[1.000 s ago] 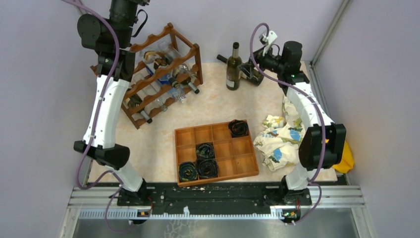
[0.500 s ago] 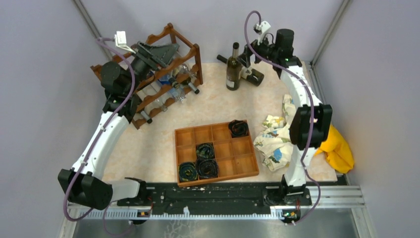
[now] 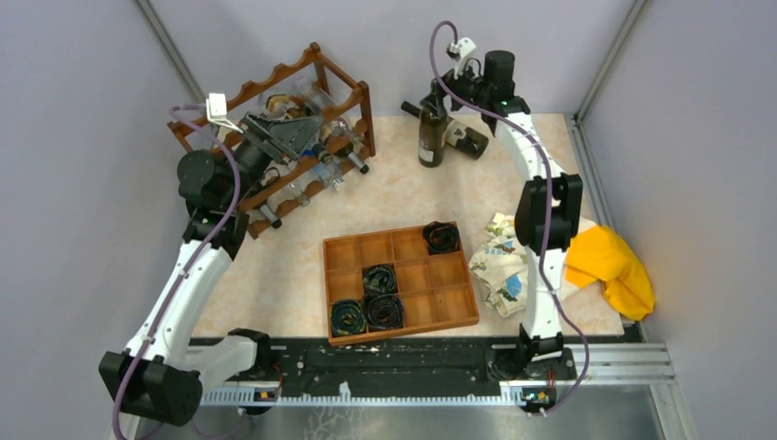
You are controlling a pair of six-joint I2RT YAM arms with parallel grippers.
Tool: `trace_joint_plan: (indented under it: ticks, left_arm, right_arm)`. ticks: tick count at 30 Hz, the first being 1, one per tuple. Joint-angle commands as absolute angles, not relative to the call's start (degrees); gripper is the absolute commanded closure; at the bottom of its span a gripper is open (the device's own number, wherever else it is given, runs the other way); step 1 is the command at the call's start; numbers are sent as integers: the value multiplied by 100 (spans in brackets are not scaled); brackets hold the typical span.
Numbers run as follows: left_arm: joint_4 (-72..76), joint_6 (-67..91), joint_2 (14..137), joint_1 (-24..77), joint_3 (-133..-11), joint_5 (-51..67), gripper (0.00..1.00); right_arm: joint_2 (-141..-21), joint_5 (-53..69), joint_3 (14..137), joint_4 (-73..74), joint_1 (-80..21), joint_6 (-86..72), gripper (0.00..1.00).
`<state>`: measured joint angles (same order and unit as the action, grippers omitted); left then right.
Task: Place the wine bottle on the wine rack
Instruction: Pick up the wine bottle from the center of the board.
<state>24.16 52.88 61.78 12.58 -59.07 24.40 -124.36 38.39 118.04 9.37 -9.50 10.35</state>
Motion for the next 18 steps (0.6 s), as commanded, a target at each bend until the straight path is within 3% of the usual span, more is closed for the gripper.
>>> trace_joint_plan:
  ticks: [1, 3, 5, 6, 9, 11, 18]
  left_arm:
    - [2460, 5220, 5951, 1230, -5677, 2338, 1]
    - [2425, 5207, 5869, 1230, -5580, 2281, 2]
    - [2389, 5180, 5782, 1230, -5489, 2229, 2]
    - [2385, 5169, 5741, 1230, -5446, 2221, 2]
    - [2395, 5123, 5703, 1235, -5342, 2288, 2]
    - [2420, 5067, 5739, 1231, -5326, 2455, 3]
    - [2403, 4516, 6379, 1488, -5761, 3490, 4]
  right_arm:
    - [-12612, 3777, 12440, 563, -1168, 845, 19]
    - [-12620, 3749, 12435, 538, -1193, 799, 35]
    - [-12568, 3687, 12363, 536, -1189, 777, 64]
    - [-12519, 3649, 12291, 525, -1187, 805, 73]
    - [-12162, 3634, 11872, 258, -1135, 810, 92]
    - [-11883, 3695, 11600, -196, -1048, 556, 100]
    - [-11558, 4215, 11910, -862, -548, -1557, 100]
